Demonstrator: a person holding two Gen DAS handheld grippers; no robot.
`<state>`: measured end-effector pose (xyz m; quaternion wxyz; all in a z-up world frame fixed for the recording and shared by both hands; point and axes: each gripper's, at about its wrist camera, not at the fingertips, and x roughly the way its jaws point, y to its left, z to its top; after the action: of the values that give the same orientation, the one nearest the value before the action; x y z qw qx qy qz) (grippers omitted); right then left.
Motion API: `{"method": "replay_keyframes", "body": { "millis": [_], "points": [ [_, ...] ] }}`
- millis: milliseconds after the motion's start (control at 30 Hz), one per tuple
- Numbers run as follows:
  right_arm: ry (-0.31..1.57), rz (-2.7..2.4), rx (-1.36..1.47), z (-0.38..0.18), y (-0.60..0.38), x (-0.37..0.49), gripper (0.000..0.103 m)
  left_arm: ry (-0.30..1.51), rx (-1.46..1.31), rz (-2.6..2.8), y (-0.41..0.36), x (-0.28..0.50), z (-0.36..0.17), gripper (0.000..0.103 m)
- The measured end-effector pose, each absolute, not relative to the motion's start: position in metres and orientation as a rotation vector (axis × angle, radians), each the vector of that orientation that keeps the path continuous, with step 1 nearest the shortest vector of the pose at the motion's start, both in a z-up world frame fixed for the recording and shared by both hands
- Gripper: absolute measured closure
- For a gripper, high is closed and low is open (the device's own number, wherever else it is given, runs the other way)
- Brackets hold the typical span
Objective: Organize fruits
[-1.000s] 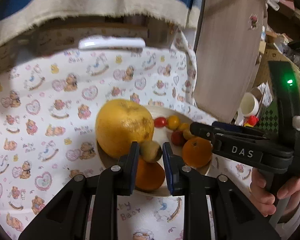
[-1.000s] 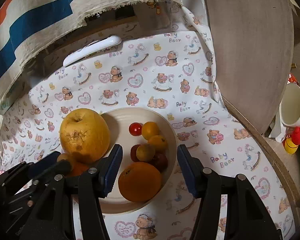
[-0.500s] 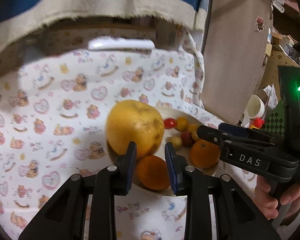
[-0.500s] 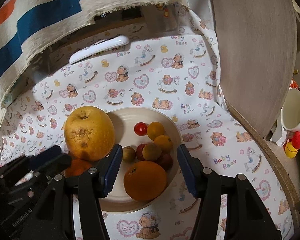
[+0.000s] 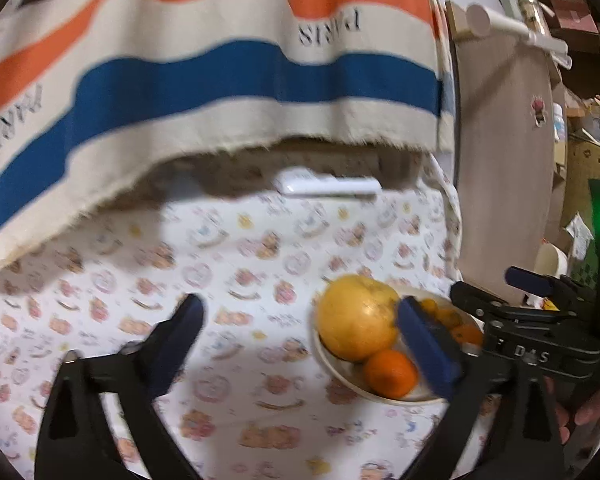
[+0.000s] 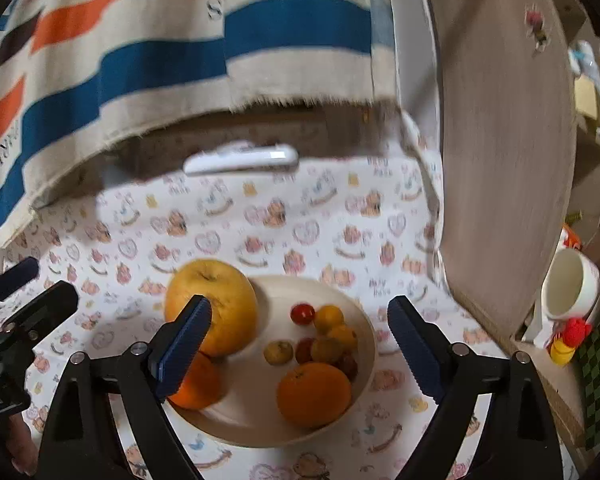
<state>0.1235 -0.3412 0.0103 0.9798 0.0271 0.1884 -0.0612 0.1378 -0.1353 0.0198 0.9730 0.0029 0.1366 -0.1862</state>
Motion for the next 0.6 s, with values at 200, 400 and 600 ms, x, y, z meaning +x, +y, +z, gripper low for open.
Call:
{"method": "replay_keyframes", "body": {
  "millis": [200, 400, 600],
  "points": [
    [0.306, -0.122, 0.022, 0.013, -0.33, 0.115, 0.001, 0.201, 0.04, -0.352, -0.129, 0.125, 0.017, 0.0],
    [0.318, -0.141, 0.008, 0.009, -0.329, 0.118, 0.001, 0.221, -0.014, -0.344, -0.121, 0.13, 0.009, 0.0],
    [0.313, -0.138, -0.001, 0.009, -0.328, 0.117, 0.001, 0.276, -0.03, -0.294, -0.118, 0.14, 0.004, 0.0]
  ]
}}
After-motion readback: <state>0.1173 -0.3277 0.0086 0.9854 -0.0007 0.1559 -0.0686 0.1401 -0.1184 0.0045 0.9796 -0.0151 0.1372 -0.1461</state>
